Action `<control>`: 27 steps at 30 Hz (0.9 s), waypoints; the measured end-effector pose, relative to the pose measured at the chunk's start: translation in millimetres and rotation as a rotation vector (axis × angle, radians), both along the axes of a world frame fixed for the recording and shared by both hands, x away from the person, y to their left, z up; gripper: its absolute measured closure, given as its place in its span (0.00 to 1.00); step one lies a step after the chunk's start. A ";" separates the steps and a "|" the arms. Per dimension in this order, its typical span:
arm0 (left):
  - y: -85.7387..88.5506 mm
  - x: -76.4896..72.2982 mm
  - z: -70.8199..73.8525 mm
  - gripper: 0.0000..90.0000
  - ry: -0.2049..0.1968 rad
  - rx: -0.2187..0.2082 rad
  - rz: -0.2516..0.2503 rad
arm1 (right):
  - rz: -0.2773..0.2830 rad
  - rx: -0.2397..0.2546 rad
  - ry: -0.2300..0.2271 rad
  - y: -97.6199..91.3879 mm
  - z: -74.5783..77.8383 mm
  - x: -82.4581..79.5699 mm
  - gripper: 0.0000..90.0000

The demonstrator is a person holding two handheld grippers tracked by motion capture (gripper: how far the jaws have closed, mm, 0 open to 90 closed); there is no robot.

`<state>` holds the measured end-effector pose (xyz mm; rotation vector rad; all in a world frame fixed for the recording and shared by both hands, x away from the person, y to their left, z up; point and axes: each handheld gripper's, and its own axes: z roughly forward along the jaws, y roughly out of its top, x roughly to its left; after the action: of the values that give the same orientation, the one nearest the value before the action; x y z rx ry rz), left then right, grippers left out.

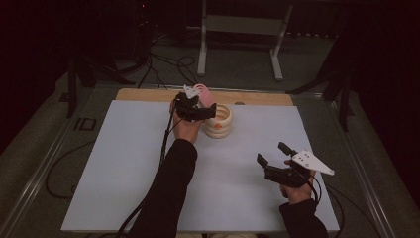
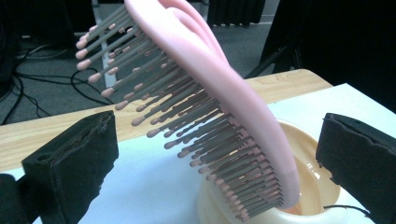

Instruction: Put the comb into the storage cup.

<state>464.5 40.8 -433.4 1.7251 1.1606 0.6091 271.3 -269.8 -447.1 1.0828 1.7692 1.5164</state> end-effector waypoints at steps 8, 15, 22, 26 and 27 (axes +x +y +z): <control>2.4 -6.1 5.0 0.00 -0.023 0.036 -0.017 | -0.002 -0.003 0.005 0.9 -0.5 0.1 0.10; 15.1 -12.3 6.6 0.00 -0.028 0.001 -0.020 | 0.000 -0.008 0.006 0.9 -1.2 0.5 0.10; 29.2 -21.1 7.4 0.00 -0.039 -0.006 -0.028 | 0.001 -0.012 0.011 2.4 -2.2 0.8 0.10; 38.1 -27.2 7.0 0.00 -0.044 -0.002 -0.041 | 0.002 -0.016 0.010 3.1 -2.8 0.9 0.10; 38.1 -27.2 7.0 0.00 -0.044 -0.002 -0.041 | 0.002 -0.016 0.010 3.1 -2.8 0.9 0.10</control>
<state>437.3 78.9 -426.5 1.7211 1.0925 0.6174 272.3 -266.7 -450.0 1.0829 1.7862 1.4985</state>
